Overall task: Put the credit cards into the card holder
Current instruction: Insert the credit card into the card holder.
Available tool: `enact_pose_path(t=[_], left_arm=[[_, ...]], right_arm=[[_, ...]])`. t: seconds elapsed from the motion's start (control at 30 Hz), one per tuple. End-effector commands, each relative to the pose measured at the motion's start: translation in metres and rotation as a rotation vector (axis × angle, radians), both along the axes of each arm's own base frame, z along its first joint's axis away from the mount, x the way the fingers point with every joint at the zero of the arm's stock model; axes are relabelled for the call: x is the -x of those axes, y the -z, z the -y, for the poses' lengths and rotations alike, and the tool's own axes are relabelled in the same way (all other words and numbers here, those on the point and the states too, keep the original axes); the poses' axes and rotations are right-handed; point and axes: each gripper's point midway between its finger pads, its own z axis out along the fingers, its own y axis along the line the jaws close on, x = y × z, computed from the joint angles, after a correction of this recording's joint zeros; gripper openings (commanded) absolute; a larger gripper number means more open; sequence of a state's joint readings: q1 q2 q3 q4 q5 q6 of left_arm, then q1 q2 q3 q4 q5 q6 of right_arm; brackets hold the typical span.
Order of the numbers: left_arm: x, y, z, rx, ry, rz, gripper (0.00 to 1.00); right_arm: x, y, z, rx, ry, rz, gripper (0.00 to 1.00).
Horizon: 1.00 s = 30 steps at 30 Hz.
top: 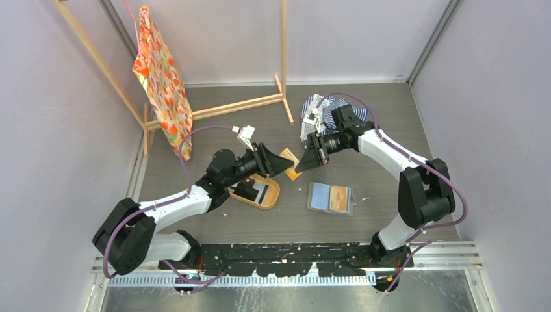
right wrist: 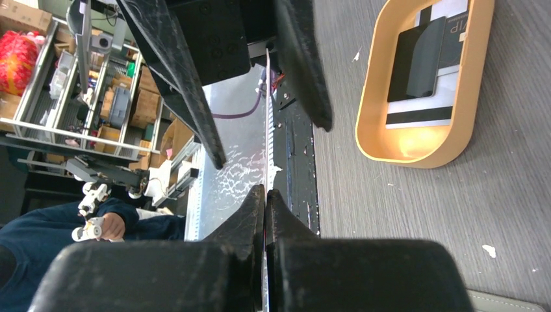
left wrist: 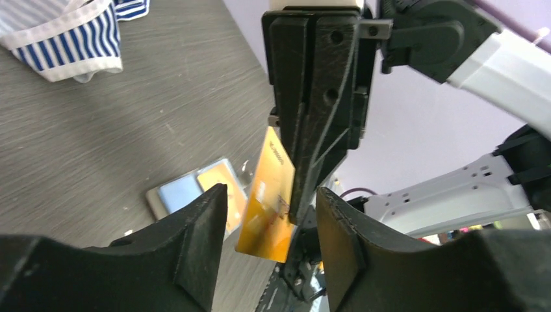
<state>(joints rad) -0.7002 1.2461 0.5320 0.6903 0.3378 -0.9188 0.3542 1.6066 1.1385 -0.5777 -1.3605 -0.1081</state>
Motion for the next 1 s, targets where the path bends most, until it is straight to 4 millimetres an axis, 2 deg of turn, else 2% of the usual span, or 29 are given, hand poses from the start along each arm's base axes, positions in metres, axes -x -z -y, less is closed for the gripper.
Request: enact_pose_path(t=[0.0, 0.07, 0.17, 0.33, 0.37, 0.47, 0.6, 0.7, 0.77, 0.83, 0.97], left_arm=[[-0.004, -0.043, 0.005, 0.134, -0.005, 0.061, 0.52], [-0.003, -0.039, 0.006, 0.134, 0.003, 0.043, 0.50], [-0.001, -0.035, 0.007, 0.141, 0.014, 0.025, 0.40], [-0.001, -0.031, 0.006, 0.138, 0.009, 0.011, 0.32], [-0.002, -0.030, 0.006, 0.138, 0.005, 0.011, 0.27], [-0.002, -0.030, 0.006, 0.132, 0.006, 0.022, 0.02], [0.003, -0.027, 0.011, 0.089, 0.057, 0.049, 0.00], [0.012, -0.010, 0.014, 0.002, 0.120, 0.053, 0.00], [0.023, 0.001, 0.017, -0.058, 0.204, 0.052, 0.00], [0.034, 0.014, 0.019, -0.109, 0.286, 0.042, 0.00], [0.047, 0.021, 0.026, -0.131, 0.412, 0.036, 0.00]], right_arm=[[-0.003, -0.019, 0.005, -0.053, 0.009, 0.043, 0.01], [-0.004, -0.019, 0.007, -0.053, 0.014, 0.041, 0.01], [-0.006, -0.019, 0.008, -0.053, 0.020, 0.045, 0.01], [-0.008, -0.020, 0.011, -0.054, 0.032, 0.048, 0.01], [-0.007, -0.020, 0.012, -0.054, 0.032, 0.051, 0.01], [-0.005, -0.020, 0.013, -0.055, 0.027, 0.064, 0.04], [-0.001, -0.018, 0.017, -0.020, 0.026, 0.114, 0.23], [-0.002, -0.012, 0.029, 0.074, 0.026, 0.202, 0.42], [-0.004, -0.010, 0.037, 0.109, 0.024, 0.238, 0.50], [-0.003, -0.011, 0.043, 0.110, 0.030, 0.240, 0.53], [0.001, -0.010, 0.043, 0.096, 0.026, 0.233, 0.57]])
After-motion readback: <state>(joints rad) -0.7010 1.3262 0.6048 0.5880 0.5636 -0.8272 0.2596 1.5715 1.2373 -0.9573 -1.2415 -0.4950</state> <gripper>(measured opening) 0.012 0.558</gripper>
